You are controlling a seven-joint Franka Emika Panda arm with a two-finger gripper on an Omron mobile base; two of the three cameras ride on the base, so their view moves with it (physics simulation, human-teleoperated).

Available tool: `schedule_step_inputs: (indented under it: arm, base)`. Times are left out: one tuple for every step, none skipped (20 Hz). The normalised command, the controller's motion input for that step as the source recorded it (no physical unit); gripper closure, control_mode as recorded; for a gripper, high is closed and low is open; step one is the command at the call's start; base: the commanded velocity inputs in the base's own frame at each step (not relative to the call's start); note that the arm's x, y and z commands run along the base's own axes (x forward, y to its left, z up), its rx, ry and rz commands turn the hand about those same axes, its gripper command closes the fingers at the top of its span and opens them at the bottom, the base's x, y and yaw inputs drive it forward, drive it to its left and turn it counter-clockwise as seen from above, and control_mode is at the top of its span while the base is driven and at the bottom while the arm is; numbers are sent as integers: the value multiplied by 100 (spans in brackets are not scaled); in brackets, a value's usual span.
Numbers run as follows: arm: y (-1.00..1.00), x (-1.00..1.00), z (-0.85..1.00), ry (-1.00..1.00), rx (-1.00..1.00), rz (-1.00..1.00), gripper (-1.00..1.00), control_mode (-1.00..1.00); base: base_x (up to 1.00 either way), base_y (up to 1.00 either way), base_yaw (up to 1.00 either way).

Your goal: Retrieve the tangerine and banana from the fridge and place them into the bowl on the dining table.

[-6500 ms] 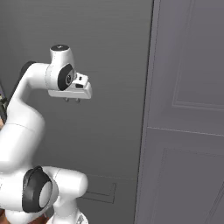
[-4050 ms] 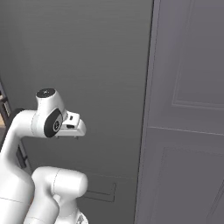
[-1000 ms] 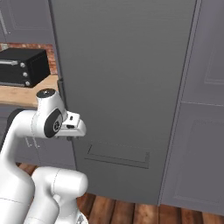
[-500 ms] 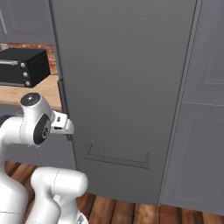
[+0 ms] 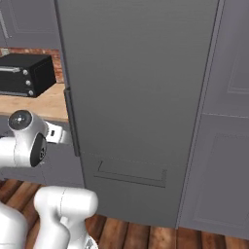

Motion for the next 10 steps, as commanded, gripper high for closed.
schedule_step_inputs:
  arm:
    - [41,43,1,-9,4,0,-100,-100]
    - [42,47,1,-6,1,0,-100,-100]
    - [44,58,0,-1,0,0,-100,-100]
    - [45,56,0,-1,0,0,-100,-100]
    - [44,54,0,-1,0,0,-100,-100]
    - [41,61,0,-1,0,0,-100,-100]
    - [42,61,0,-1,0,0,-100,-100]
    - [35,59,0,-1,0,0,-100,-100]
    - [24,63,0,0,0,0,-100,-100]
    - [21,61,0,0,0,0,-100,-100]
  base:
    - [0,0,0]
    - [0,0,0]
    - [0,0,0]
    - [0,0,0]
    - [0,0,0]
    - [0,0,0]
    - [0,0,0]
    - [0,0,0]
    - [0,0,0]
    - [0,0,0]
